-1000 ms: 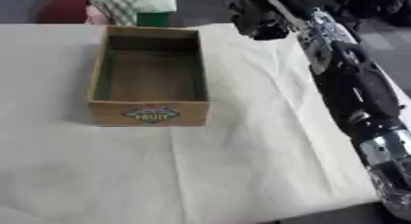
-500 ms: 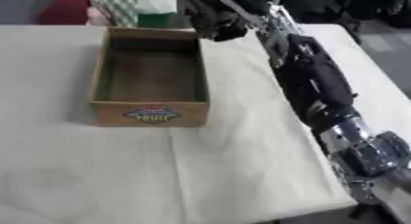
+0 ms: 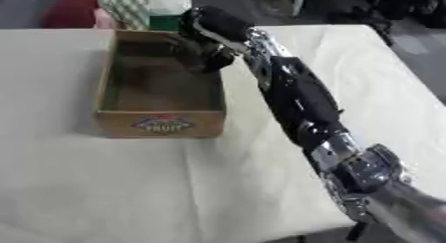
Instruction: Pick up objects on the table and place them in the box.
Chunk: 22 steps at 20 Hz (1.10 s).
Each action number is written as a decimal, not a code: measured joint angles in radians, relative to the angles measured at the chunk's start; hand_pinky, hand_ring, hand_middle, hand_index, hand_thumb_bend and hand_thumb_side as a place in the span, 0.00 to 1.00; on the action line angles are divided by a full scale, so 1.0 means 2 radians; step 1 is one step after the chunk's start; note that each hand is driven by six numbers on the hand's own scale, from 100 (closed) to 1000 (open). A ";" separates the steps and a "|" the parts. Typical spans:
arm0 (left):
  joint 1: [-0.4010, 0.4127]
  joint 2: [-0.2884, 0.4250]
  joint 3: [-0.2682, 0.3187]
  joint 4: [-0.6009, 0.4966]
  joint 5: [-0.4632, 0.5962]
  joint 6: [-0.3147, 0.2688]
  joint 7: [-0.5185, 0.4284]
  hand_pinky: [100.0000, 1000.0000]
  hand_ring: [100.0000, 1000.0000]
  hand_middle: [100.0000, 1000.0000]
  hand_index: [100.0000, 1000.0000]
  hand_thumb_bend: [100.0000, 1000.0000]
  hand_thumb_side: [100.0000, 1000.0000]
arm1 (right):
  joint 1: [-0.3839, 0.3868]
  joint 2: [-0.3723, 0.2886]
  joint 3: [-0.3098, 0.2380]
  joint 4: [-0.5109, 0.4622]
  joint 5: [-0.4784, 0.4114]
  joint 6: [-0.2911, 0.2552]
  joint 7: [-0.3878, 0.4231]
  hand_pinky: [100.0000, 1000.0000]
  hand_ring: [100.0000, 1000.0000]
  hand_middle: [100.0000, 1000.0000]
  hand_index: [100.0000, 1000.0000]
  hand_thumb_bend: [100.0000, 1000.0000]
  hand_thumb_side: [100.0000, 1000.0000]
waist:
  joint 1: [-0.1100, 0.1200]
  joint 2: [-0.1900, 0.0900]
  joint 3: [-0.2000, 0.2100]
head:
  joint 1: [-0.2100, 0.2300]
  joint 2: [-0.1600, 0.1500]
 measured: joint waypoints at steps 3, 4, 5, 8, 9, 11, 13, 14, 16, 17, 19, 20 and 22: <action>0.000 0.000 0.000 0.000 0.000 0.000 0.000 0.66 0.60 0.57 0.61 0.00 0.88 | 0.000 0.006 0.005 0.008 0.020 -0.006 0.012 0.61 0.63 0.43 0.63 0.00 0.20 | 0.000 0.000 0.000 | -0.001 0.000; 0.000 0.000 0.000 0.000 0.000 0.000 -0.001 0.66 0.60 0.57 0.61 0.00 0.88 | 0.001 0.008 0.006 0.011 0.025 -0.009 0.017 0.63 0.65 0.49 0.70 0.00 0.21 | 0.000 0.000 0.000 | -0.001 0.000; 0.000 0.000 0.000 0.000 0.000 0.000 -0.001 0.66 0.60 0.57 0.61 0.00 0.88 | 0.001 0.008 0.007 0.013 0.028 -0.012 0.023 0.63 0.66 0.50 0.72 0.00 0.22 | 0.000 0.000 0.000 | -0.001 0.000; 0.000 0.000 0.000 0.000 0.000 0.000 -0.002 0.66 0.60 0.57 0.61 0.00 0.88 | 0.003 0.009 0.010 0.019 0.033 -0.018 0.047 0.65 0.70 0.58 0.79 0.00 0.20 | 0.000 0.000 0.000 | -0.001 0.000; 0.000 0.000 0.000 0.000 0.000 0.001 -0.002 0.66 0.60 0.57 0.61 0.00 0.88 | 0.003 0.009 0.010 0.020 0.031 -0.019 0.056 0.66 0.72 0.62 0.82 0.00 0.20 | 0.000 0.000 0.000 | -0.001 0.000; 0.000 0.000 0.000 0.000 0.000 0.001 -0.003 0.66 0.60 0.57 0.61 0.00 0.88 | 0.002 0.009 0.010 0.021 0.022 -0.020 0.076 0.68 0.75 0.69 0.86 0.00 0.20 | 0.000 0.000 0.000 | -0.001 0.000; 0.000 0.000 0.000 0.000 0.000 0.001 -0.003 0.66 0.60 0.57 0.61 0.00 0.88 | 0.002 0.009 0.010 0.022 0.009 -0.020 0.101 0.71 0.78 0.76 0.89 0.00 0.28 | 0.000 0.000 -0.001 | -0.001 0.000; 0.000 0.000 0.000 0.000 0.000 0.001 -0.003 0.66 0.60 0.57 0.61 0.00 0.88 | 0.002 0.009 0.010 0.022 -0.001 -0.020 0.113 0.73 0.80 0.80 0.91 0.00 0.31 | 0.000 0.000 -0.001 | -0.001 0.000; 0.000 0.000 0.000 0.000 0.000 0.001 -0.003 0.66 0.60 0.57 0.61 0.00 0.88 | 0.002 0.008 0.010 0.020 -0.020 -0.019 0.138 0.75 0.82 0.83 0.92 0.00 0.34 | 0.000 0.000 -0.001 | -0.001 0.000; 0.000 0.000 0.000 0.000 0.000 0.002 -0.003 0.66 0.60 0.57 0.61 0.00 0.88 | 0.002 0.007 0.010 0.017 -0.031 -0.017 0.149 0.75 0.83 0.84 0.92 0.00 0.34 | 0.000 0.000 -0.001 | -0.001 0.000; 0.000 0.000 0.000 0.000 0.000 0.002 -0.003 0.66 0.60 0.57 0.61 0.00 0.88 | 0.002 0.005 0.010 0.009 -0.049 -0.010 0.165 0.76 0.84 0.85 0.93 0.00 0.34 | -0.001 0.000 -0.003 | -0.001 0.000; 0.000 0.000 0.000 0.000 0.000 0.002 -0.003 0.66 0.60 0.57 0.61 0.00 0.88 | 0.002 0.002 0.010 0.004 -0.059 -0.004 0.170 0.77 0.85 0.86 0.93 0.00 0.34 | -0.001 0.000 -0.003 | -0.001 0.000; 0.000 0.000 0.000 0.000 0.000 0.002 -0.003 0.66 0.60 0.57 0.61 0.00 0.88 | -0.001 -0.003 0.007 -0.007 -0.075 0.005 0.180 0.78 0.86 0.87 0.94 0.00 0.35 | -0.002 0.000 -0.003 | -0.001 0.000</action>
